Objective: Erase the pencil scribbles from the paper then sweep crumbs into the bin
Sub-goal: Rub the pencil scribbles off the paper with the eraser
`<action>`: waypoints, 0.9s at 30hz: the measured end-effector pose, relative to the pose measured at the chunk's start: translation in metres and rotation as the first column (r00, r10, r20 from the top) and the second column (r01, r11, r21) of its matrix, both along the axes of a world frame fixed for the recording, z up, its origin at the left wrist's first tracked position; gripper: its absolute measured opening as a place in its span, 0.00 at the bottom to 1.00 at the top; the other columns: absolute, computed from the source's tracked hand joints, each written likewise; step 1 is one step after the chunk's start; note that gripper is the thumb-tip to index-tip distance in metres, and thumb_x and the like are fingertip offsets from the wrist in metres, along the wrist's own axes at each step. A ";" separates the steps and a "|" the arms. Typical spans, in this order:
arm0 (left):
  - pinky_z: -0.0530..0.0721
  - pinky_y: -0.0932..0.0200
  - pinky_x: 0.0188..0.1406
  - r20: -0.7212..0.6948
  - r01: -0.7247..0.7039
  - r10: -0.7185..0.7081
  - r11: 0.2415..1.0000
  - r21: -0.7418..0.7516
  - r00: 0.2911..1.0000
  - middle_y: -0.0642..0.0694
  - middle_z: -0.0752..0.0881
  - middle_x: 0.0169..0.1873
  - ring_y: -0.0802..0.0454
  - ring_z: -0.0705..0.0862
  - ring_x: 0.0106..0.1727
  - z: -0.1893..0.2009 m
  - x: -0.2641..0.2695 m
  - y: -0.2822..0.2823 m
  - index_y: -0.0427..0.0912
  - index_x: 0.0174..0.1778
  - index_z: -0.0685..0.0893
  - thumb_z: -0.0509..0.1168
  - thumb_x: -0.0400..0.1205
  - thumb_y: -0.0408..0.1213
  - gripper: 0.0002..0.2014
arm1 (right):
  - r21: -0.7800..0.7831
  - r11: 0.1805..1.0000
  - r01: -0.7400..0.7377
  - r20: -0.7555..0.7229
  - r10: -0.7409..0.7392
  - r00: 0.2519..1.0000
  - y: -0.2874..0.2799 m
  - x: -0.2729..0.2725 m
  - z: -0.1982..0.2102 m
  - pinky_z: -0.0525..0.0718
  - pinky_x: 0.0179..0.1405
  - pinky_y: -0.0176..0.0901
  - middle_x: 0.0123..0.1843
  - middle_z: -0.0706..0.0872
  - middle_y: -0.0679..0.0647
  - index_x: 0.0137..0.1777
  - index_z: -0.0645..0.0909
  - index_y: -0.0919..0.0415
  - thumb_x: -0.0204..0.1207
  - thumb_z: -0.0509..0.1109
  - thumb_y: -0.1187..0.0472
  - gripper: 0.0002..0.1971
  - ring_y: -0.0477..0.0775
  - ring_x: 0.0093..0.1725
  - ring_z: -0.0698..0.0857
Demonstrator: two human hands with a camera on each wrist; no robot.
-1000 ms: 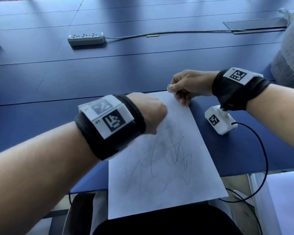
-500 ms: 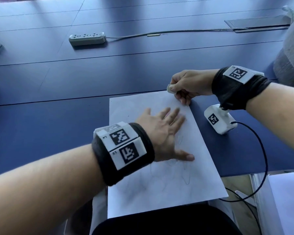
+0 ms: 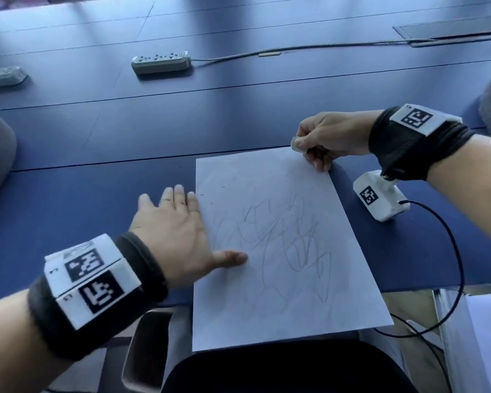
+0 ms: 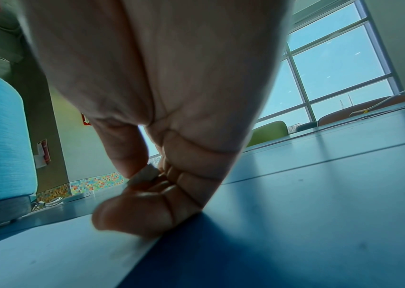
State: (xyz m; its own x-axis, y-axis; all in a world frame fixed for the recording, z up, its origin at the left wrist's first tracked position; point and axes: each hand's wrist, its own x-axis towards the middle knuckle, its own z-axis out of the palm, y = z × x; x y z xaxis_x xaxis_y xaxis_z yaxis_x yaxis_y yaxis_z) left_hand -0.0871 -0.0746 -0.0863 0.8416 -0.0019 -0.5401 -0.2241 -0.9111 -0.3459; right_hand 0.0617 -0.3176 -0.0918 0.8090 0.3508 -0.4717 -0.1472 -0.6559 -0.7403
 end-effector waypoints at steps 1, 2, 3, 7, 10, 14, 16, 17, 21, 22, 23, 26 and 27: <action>0.49 0.36 0.83 0.011 0.036 -0.036 0.999 -0.019 0.999 0.37 0.34 0.85 0.43 0.39 0.87 0.001 -0.001 0.001 0.37 0.84 0.31 0.30 0.64 0.86 0.64 | -0.002 1.000 0.000 0.001 0.000 1.000 0.001 0.000 0.001 0.80 0.27 0.44 0.34 0.78 0.60 0.45 0.72 0.62 0.86 0.61 0.64 0.07 0.57 0.28 0.78; 0.47 0.37 0.84 0.003 0.114 -0.114 0.991 -0.076 0.994 0.40 0.31 0.84 0.45 0.36 0.87 0.000 -0.002 0.000 0.41 0.84 0.28 0.30 0.65 0.86 0.62 | -0.005 1.000 0.000 0.003 0.000 1.000 0.002 -0.001 0.001 0.80 0.27 0.44 0.34 0.78 0.60 0.46 0.72 0.62 0.86 0.61 0.64 0.07 0.57 0.28 0.78; 0.45 0.38 0.85 -0.024 0.179 -0.184 0.973 -0.147 0.983 0.43 0.28 0.83 0.48 0.33 0.86 0.000 -0.004 -0.002 0.44 0.83 0.26 0.30 0.66 0.85 0.60 | -0.007 1.000 0.001 0.006 0.000 1.000 0.002 -0.001 0.001 0.80 0.28 0.44 0.34 0.78 0.59 0.46 0.72 0.63 0.86 0.61 0.64 0.06 0.57 0.28 0.78; 0.53 0.39 0.83 -0.015 0.058 -0.059 0.995 -0.080 0.998 0.39 0.38 0.86 0.47 0.41 0.88 -0.006 0.001 0.000 0.37 0.85 0.34 0.28 0.61 0.87 0.67 | -0.014 1.000 -0.004 0.012 0.004 1.000 0.002 -0.002 0.000 0.80 0.28 0.44 0.35 0.78 0.60 0.46 0.72 0.63 0.86 0.61 0.64 0.07 0.57 0.28 0.78; 0.60 0.38 0.79 0.069 -0.022 0.023 0.999 -0.026 0.997 0.34 0.52 0.86 0.40 0.55 0.86 0.000 0.009 -0.009 0.32 0.85 0.46 0.32 0.60 0.86 0.69 | -0.012 1.000 0.008 0.016 -0.008 1.000 0.002 -0.002 0.000 0.79 0.28 0.44 0.34 0.78 0.60 0.46 0.72 0.63 0.86 0.61 0.65 0.06 0.57 0.28 0.78; 0.52 0.38 0.84 -0.016 0.167 -0.173 0.968 -0.189 0.985 0.43 0.35 0.86 0.49 0.40 0.87 -0.006 0.011 -0.020 0.44 0.86 0.34 0.36 0.65 0.84 0.62 | -0.012 1.000 0.005 0.013 -0.005 1.000 0.003 -0.003 0.001 0.79 0.27 0.44 0.34 0.78 0.60 0.46 0.72 0.63 0.86 0.61 0.65 0.06 0.57 0.28 0.78; 0.62 0.37 0.79 0.005 0.014 -0.013 0.998 -0.060 1.000 0.36 0.55 0.86 0.43 0.57 0.85 0.002 0.019 -0.020 0.37 0.86 0.52 0.35 0.63 0.85 0.65 | -0.013 1.000 0.012 0.015 -0.011 1.000 0.003 -0.003 0.000 0.79 0.26 0.43 0.34 0.78 0.60 0.46 0.72 0.63 0.86 0.61 0.65 0.06 0.57 0.28 0.78; 0.67 0.38 0.75 0.033 -0.017 0.017 1.000 -0.009 0.999 0.35 0.67 0.80 0.41 0.68 0.79 0.008 0.024 -0.023 0.36 0.81 0.64 0.36 0.64 0.85 0.63 | -0.009 1.000 0.019 0.018 -0.019 1.000 0.003 -0.002 -0.001 0.79 0.26 0.43 0.34 0.78 0.60 0.46 0.72 0.63 0.86 0.61 0.64 0.06 0.57 0.28 0.78; 0.61 0.36 0.80 0.078 0.215 -0.203 0.959 -0.187 0.976 0.38 0.54 0.86 0.44 0.58 0.85 0.006 0.026 -0.046 0.38 0.86 0.51 0.41 0.68 0.84 0.61 | -0.010 1.000 0.027 0.018 -0.027 0.999 0.004 -0.003 -0.001 0.79 0.25 0.43 0.34 0.78 0.60 0.45 0.72 0.62 0.86 0.62 0.64 0.07 0.57 0.28 0.78; 0.57 0.36 0.82 0.039 0.209 -0.205 0.959 -0.193 0.978 0.39 0.46 0.87 0.45 0.51 0.87 0.003 0.024 -0.048 0.38 0.87 0.44 0.42 0.68 0.84 0.62 | -0.007 1.000 0.029 0.017 -0.029 0.999 0.004 -0.003 -0.001 0.79 0.25 0.43 0.34 0.78 0.60 0.45 0.72 0.63 0.86 0.62 0.64 0.07 0.57 0.28 0.78; 0.59 0.36 0.81 0.004 0.162 -0.163 0.976 -0.144 0.987 0.37 0.48 0.87 0.44 0.53 0.87 0.001 0.022 -0.048 0.36 0.86 0.47 0.42 0.67 0.85 0.63 | -0.005 1.000 0.031 0.019 -0.031 0.999 0.004 -0.004 -0.001 0.79 0.26 0.43 0.34 0.78 0.60 0.45 0.72 0.63 0.86 0.62 0.64 0.07 0.57 0.28 0.78; 0.75 0.40 0.69 -0.042 0.053 -0.050 0.995 0.087 0.998 0.40 0.80 0.69 0.41 0.78 0.69 0.015 0.023 -0.040 0.42 0.50 0.78 0.38 0.68 0.84 0.48 | -0.001 0.999 0.037 0.026 -0.037 0.999 0.003 -0.003 -0.002 0.79 0.26 0.44 0.34 0.78 0.60 0.46 0.72 0.63 0.86 0.61 0.64 0.06 0.57 0.28 0.78; 0.77 0.41 0.66 -0.018 0.067 -0.065 0.991 0.114 0.998 0.43 0.83 0.63 0.42 0.81 0.64 0.019 0.027 -0.037 0.44 0.41 0.75 0.38 0.69 0.84 0.43 | -0.003 0.999 0.034 0.026 -0.034 0.999 0.004 -0.003 -0.002 0.79 0.25 0.44 0.34 0.78 0.60 0.46 0.72 0.63 0.86 0.61 0.64 0.06 0.57 0.28 0.78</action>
